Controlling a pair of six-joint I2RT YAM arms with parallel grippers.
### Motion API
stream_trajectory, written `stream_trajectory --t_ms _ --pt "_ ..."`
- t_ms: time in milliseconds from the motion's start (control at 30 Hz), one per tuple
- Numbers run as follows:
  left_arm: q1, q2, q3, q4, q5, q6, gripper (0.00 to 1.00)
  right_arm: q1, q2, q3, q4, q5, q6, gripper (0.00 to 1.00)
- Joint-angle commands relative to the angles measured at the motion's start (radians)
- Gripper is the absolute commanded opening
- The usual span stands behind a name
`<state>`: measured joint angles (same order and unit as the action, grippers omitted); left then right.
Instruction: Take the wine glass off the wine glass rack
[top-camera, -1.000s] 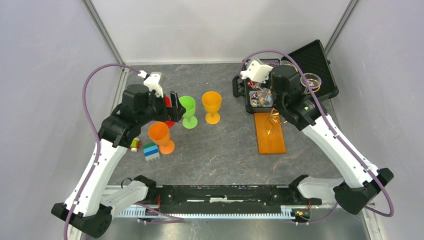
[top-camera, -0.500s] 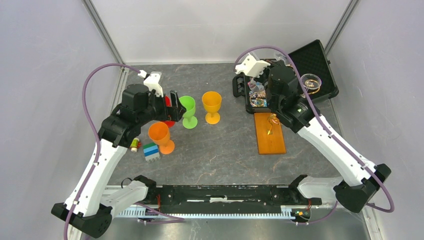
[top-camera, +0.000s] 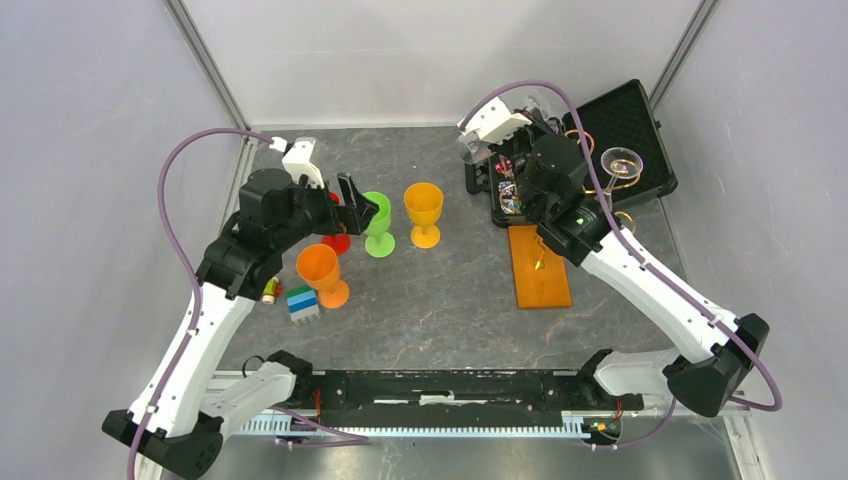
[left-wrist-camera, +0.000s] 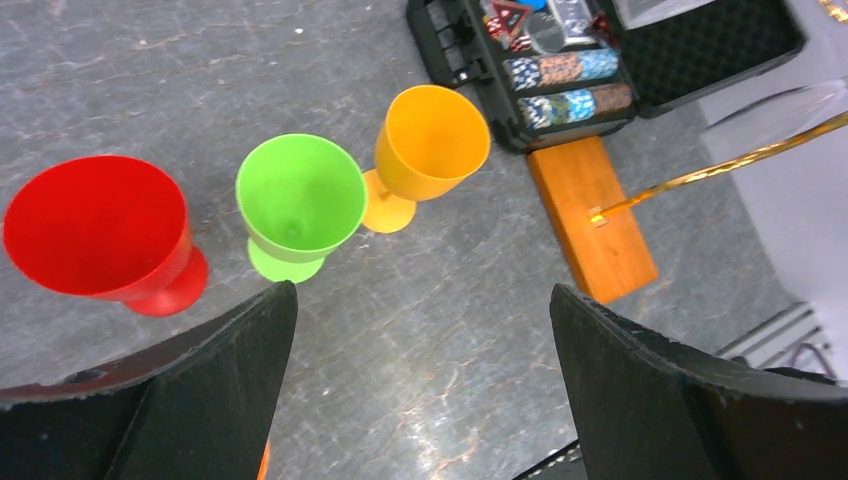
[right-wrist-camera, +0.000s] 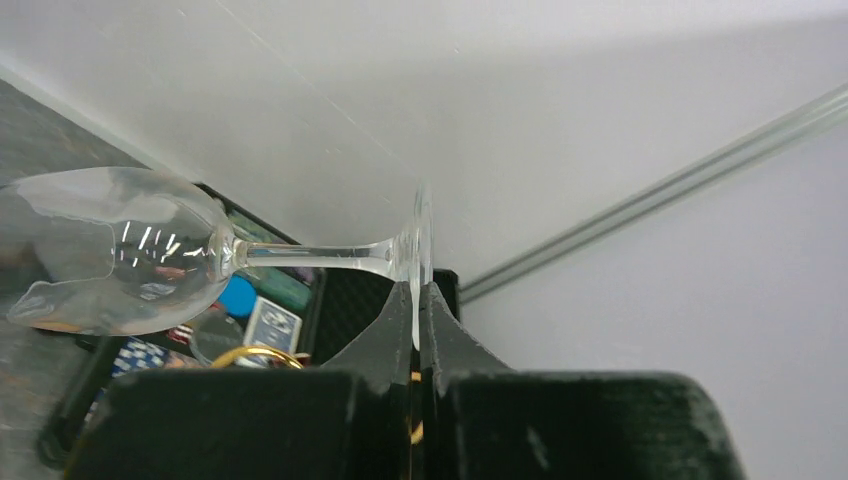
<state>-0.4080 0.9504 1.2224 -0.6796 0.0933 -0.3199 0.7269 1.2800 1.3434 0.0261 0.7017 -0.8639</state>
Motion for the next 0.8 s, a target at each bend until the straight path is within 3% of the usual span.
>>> stream_trajectory --t_ms 0,267,533,667,767 --pt "0.004 -0.042 -0.045 0.191 0.108 -0.141 1.0 0.005 -0.037 0.046 0.115 -0.153 0.183 0.0" --pt "0.004 -0.055 -0.177 0.553 0.336 -0.405 1.0 0.004 -0.072 0.024 0.129 -0.374 0.47 0.0" --pt "0.003 -0.069 -0.224 0.743 0.341 -0.549 1.0 0.005 -0.115 -0.04 0.204 -0.493 0.678 0.0" --pt "0.004 -0.095 -0.236 0.784 0.323 -0.559 0.91 0.005 -0.129 -0.065 0.224 -0.515 0.726 0.0" --pt "0.004 -0.119 -0.246 0.793 0.289 -0.559 0.79 0.005 -0.135 -0.079 0.234 -0.53 0.75 0.0"
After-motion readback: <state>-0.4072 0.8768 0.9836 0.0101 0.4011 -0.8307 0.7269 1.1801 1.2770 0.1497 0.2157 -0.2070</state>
